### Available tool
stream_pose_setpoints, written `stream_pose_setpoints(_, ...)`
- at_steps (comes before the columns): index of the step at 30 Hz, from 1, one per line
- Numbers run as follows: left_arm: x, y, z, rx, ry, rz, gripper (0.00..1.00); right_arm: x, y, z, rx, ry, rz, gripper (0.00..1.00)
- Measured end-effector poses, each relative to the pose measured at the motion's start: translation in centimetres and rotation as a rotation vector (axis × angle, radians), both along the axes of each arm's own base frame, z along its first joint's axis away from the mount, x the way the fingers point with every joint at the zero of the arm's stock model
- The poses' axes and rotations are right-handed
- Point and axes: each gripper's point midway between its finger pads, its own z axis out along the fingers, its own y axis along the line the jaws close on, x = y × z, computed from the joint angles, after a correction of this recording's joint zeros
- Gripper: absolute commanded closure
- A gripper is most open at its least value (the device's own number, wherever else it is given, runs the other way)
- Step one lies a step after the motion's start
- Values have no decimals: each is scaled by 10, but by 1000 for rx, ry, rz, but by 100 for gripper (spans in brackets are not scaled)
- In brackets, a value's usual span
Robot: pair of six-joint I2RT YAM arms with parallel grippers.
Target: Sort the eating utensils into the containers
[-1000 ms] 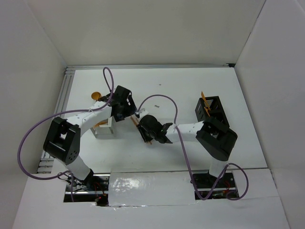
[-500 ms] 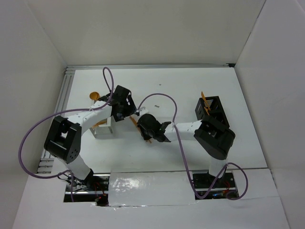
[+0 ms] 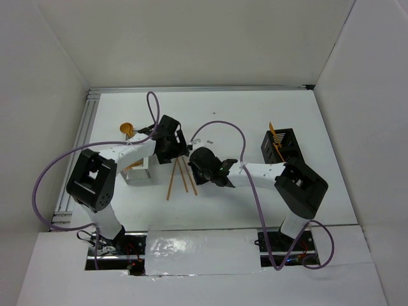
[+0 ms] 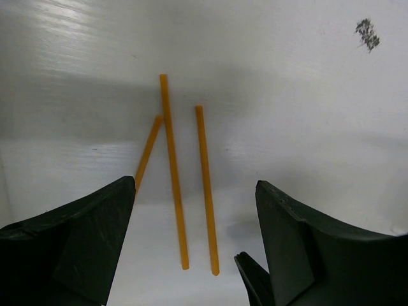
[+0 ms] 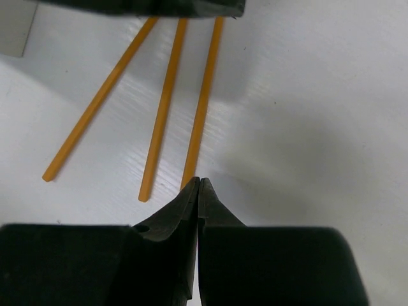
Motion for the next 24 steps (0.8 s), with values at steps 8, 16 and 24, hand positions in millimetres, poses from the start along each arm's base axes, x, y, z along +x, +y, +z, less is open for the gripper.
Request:
stream_pose_setpoints(8, -3, -15, -11, 6, 29, -37, 11, -18, 3, -8, -16, 30, 25, 64)
stream_pose_setpoints(16, -3, -15, -12, 9, 31, -35, 11, -36, 11, -18, -48, 32, 59, 65)
stream_pose_setpoints(24, -2, -12, -13, 21, 28, -29, 11, -22, 8, -33, -110, 22, -28, 78)
